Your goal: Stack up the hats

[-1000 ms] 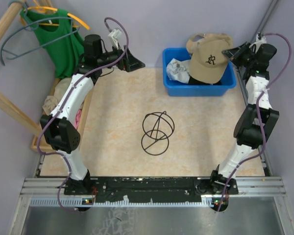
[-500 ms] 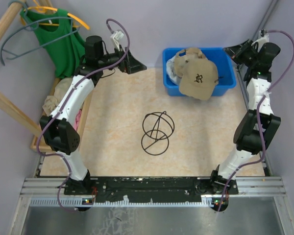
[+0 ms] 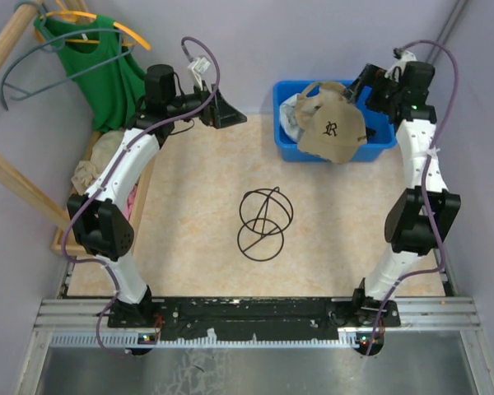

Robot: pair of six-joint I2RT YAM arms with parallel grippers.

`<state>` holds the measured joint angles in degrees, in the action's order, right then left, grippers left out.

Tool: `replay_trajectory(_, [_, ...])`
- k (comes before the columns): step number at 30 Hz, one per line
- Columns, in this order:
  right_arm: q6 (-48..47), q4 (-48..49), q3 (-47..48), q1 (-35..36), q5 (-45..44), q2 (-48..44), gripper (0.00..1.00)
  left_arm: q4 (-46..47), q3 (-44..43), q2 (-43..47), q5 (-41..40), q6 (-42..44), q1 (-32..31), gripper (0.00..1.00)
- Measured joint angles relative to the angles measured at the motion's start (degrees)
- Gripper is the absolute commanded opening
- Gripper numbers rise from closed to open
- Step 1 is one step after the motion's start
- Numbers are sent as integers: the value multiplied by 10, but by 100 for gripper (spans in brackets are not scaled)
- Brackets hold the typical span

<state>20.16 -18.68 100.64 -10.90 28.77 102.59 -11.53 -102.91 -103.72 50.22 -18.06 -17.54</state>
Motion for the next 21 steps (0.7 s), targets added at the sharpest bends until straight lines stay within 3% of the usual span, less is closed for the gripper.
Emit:
replay_trajectory(7, [-79, -100, 68, 72, -105, 47, 99, -6, 0, 0, -2, 11, 0, 100])
replay_trajectory(15, [-110, -144, 71, 78, -210, 98, 99, -27, 0, 0, -13, 30, 0, 100])
replay_trajectory(18, [-111, -138, 71, 78, -216, 102, 87, -33, -1, 0, -16, 35, 0, 100])
replay_trajectory(19, [-110, -136, 71, 79, -216, 104, 78, -36, -2, 0, -17, 36, 0, 100])
replay_trajectory(21, [-106, -130, 71, 79, -210, 108, 49, -41, -3, 0, -20, 38, 0, 99])
